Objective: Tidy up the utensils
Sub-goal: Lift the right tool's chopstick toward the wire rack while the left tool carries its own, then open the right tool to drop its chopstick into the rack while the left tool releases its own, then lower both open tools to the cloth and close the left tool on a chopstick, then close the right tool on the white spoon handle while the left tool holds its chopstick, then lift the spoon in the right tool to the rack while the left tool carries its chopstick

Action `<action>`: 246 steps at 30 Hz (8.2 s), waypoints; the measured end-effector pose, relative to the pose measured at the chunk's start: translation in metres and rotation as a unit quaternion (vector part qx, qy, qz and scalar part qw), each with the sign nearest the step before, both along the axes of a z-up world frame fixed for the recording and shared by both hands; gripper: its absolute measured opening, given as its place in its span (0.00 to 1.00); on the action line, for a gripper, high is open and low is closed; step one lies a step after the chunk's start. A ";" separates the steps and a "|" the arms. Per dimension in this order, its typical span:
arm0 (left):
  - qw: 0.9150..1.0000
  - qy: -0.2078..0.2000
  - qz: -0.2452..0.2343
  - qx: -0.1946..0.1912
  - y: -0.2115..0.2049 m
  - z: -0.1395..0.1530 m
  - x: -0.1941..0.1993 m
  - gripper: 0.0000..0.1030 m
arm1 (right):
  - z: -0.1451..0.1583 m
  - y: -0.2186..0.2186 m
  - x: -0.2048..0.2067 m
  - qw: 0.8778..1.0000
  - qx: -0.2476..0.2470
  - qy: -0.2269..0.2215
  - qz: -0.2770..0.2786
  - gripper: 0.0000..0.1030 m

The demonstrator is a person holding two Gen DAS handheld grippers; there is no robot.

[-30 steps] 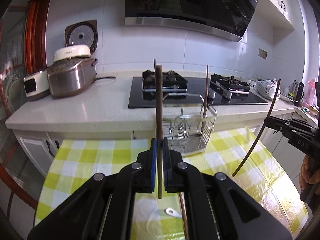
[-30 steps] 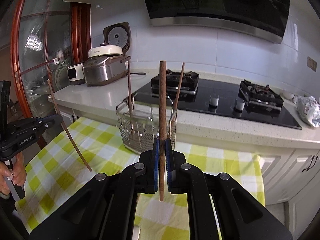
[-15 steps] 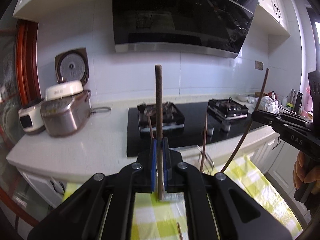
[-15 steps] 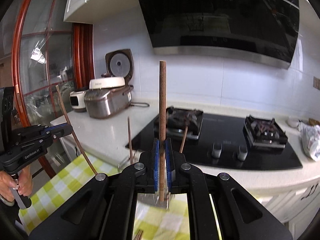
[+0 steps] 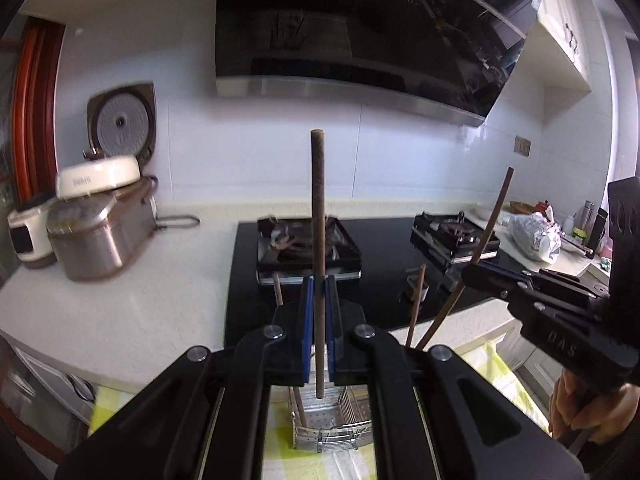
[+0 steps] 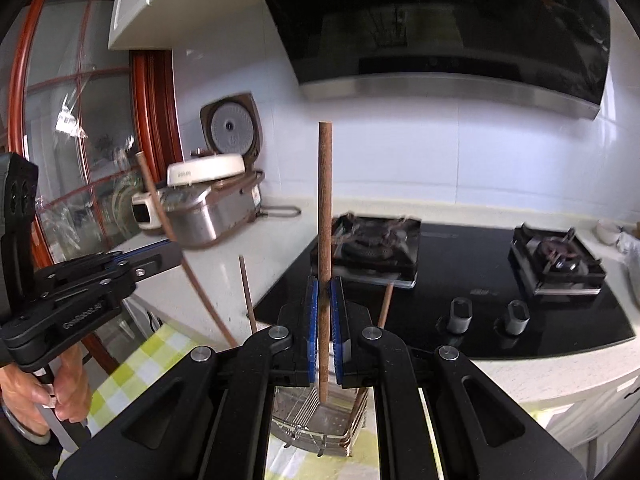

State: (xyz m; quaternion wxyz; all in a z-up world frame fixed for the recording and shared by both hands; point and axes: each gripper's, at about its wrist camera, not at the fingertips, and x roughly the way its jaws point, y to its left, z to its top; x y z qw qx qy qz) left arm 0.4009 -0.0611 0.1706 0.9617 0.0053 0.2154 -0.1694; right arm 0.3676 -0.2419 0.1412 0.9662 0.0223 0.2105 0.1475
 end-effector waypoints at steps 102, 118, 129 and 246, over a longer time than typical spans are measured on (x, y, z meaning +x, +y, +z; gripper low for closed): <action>0.972 0.201 -0.025 0.121 -0.018 -0.284 -0.161 0.06 | -0.249 -0.042 -0.185 0.983 0.025 0.181 -0.016 0.74; 0.984 0.172 -0.001 0.055 0.038 -0.254 -0.189 0.06 | -0.253 -0.012 -0.164 0.978 -0.041 0.203 -0.009 0.65; 0.984 0.174 0.016 0.043 0.065 -0.260 -0.209 0.06 | -0.260 0.010 -0.152 0.970 -0.075 0.232 0.015 0.54; 0.997 0.062 -0.012 0.035 0.045 -0.116 -0.188 0.06 | -0.123 -0.038 -0.177 0.996 0.043 0.079 0.021 0.15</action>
